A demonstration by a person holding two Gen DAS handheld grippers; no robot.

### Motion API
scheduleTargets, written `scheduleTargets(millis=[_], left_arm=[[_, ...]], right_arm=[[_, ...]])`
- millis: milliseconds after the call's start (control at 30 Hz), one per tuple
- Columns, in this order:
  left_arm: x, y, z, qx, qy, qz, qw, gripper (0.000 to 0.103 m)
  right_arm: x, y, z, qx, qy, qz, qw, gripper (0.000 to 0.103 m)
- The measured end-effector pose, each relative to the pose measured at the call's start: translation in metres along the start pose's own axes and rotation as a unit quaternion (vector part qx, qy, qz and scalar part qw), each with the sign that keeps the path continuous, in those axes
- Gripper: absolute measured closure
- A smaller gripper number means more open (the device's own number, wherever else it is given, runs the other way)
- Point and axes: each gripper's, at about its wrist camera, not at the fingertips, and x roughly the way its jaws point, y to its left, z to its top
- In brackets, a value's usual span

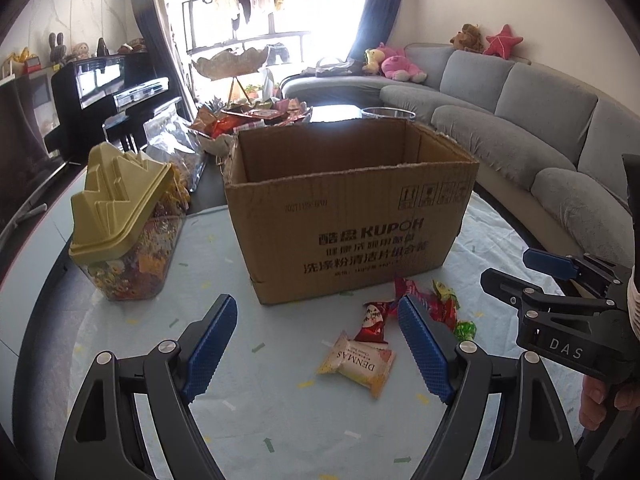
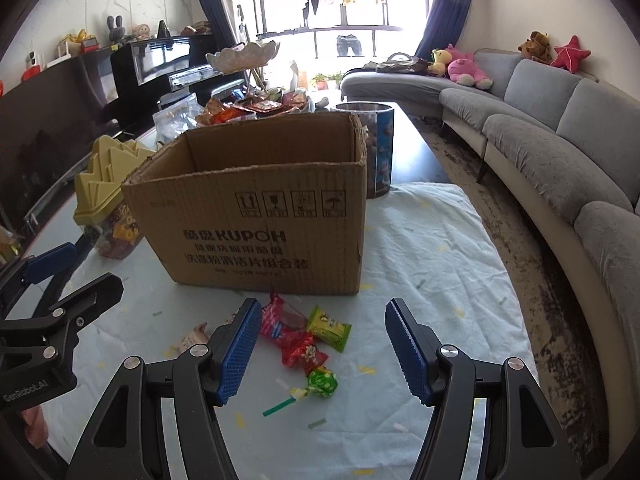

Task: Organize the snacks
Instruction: 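Withdraw both tools from the box toward the remaining snacks, then grasp the DENMAS pastry with the left tool while the right tool grasps the green lollipop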

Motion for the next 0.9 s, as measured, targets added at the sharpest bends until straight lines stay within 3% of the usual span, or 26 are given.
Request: scheduleTargets(millis=[700, 900], left_arm=[[0.062, -0.006, -0.041, -0.006, 0.082, -0.038, 0.9959, 0.020], [0.078, -0.008, -0.045, -0.007, 0.096, -0.046, 0.9943, 0.020]], right_arm=[[0.049, -0.011, -0.044, 0.015, 0.087, 0.008, 0.996, 0.038], [0.056, -0.010, -0.050, 0.014, 0.104, 0.013, 0.994, 0.049]])
